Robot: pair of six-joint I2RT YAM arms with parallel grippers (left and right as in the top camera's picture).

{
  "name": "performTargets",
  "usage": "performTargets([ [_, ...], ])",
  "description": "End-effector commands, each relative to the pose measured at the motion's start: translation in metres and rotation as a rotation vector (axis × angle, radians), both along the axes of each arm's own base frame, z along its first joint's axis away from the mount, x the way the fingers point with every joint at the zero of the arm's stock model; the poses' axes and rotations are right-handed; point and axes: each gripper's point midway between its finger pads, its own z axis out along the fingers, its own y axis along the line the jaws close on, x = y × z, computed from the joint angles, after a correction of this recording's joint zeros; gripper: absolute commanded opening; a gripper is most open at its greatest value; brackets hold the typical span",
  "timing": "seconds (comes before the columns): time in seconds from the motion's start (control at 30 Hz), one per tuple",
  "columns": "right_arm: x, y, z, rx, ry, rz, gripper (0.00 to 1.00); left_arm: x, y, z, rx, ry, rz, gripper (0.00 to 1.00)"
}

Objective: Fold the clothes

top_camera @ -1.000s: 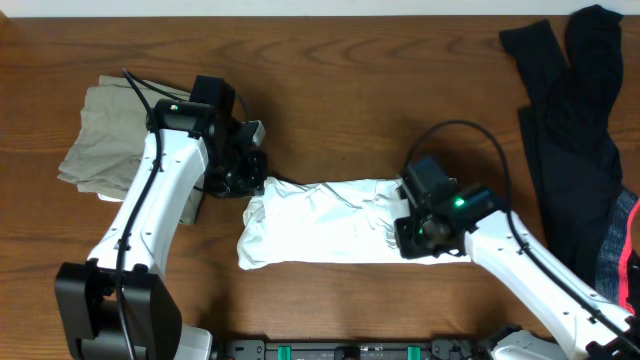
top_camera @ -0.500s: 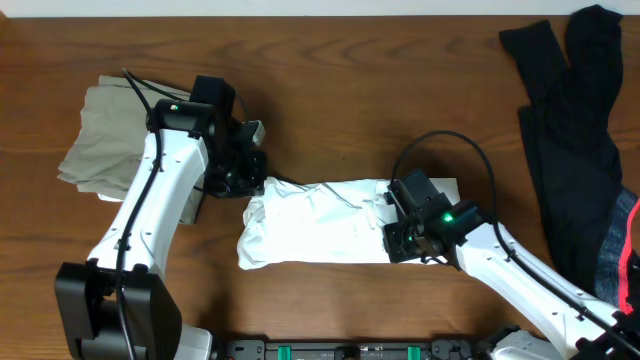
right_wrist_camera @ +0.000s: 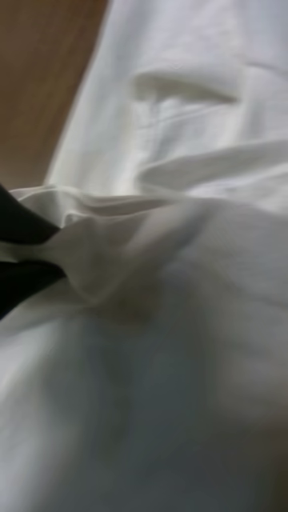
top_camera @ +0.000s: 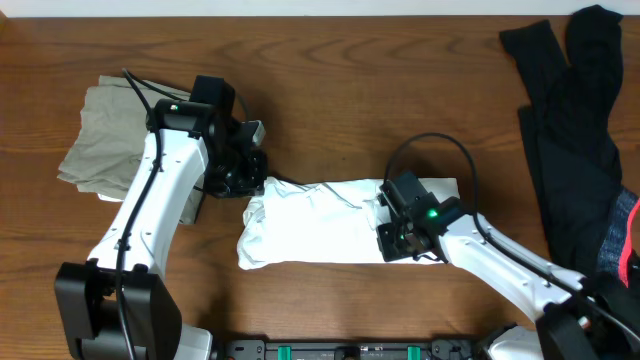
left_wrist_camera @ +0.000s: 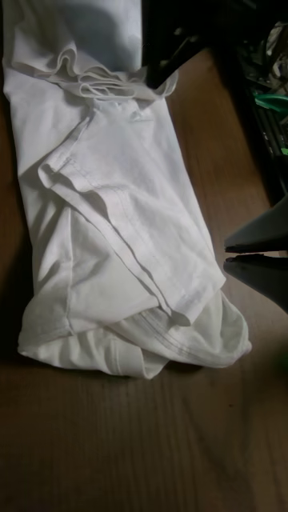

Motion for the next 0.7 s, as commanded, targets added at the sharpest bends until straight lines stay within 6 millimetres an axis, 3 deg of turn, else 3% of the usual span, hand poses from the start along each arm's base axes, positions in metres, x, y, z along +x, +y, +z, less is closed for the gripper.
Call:
performTargets([
  [0.0,0.007,0.007,-0.004,0.019,-0.026,0.004,0.05,0.001,0.002,0.003,0.003,-0.010,0.003,0.07],
  [0.3,0.032,0.024,0.006,0.099,-0.114,-0.056,0.02,0.001,0.002,0.003,0.003,-0.009,0.003,0.07],
  [0.43,0.029,0.022,0.004,0.091,-0.104,-0.056,0.05,0.001,0.002,0.003,0.003,-0.009,0.003,0.07],
  [0.53,0.022,0.018,0.001,0.071,-0.075,-0.056,0.16,0.001,0.002,0.003,0.003,-0.010,0.003,0.07],
  [0.67,0.012,0.014,-0.001,0.057,-0.028,-0.050,0.18,0.001,0.002,0.003,0.003,-0.009,0.003,0.07],
])
